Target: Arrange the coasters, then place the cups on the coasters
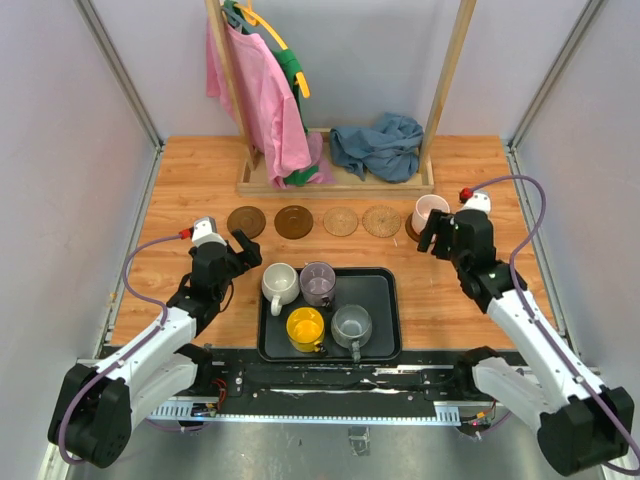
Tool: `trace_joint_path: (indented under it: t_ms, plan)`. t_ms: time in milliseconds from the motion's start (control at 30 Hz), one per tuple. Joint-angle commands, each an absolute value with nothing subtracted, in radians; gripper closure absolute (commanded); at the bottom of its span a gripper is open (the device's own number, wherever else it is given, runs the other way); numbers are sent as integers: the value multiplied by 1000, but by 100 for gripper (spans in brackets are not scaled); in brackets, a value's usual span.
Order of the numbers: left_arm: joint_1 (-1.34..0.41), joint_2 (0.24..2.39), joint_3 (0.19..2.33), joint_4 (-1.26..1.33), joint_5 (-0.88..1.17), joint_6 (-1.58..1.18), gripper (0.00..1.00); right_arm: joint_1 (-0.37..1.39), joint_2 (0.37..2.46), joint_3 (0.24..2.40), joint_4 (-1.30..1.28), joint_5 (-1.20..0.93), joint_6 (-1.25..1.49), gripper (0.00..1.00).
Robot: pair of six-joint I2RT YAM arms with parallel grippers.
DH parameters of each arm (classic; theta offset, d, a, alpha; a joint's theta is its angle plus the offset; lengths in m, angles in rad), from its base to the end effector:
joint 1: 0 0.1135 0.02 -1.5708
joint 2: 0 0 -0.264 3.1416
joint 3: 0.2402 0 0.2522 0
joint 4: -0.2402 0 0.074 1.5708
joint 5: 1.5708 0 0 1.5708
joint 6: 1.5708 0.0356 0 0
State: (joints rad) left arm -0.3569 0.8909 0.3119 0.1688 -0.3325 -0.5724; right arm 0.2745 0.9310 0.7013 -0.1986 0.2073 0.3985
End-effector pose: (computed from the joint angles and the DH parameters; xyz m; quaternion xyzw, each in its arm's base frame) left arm 0.1827 -0.0557 0.1920 -0.1789 0.8102 -0.1186 0.5454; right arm 0.2076 0.0508 0.2827 0.1077 0.8316 0.0954 0.5364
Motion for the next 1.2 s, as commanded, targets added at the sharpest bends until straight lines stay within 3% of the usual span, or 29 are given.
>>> trace_joint_path:
  t_ms: [0, 533, 933, 1167]
  plan:
    - [-362, 875, 306, 155, -347, -565, 3, 411, 857, 715, -375, 196, 457, 25]
    - [-362, 862, 302, 117, -320, -556, 2, 1077, 808, 711, -611, 263, 667, 23]
    - [-362, 851, 280, 114, -273, -548, 0, 1430, 996, 765, -674, 508, 891, 21]
    - [-363, 807, 251, 117, -227, -555, 0, 1552, 1166, 852, -698, 576, 985, 21]
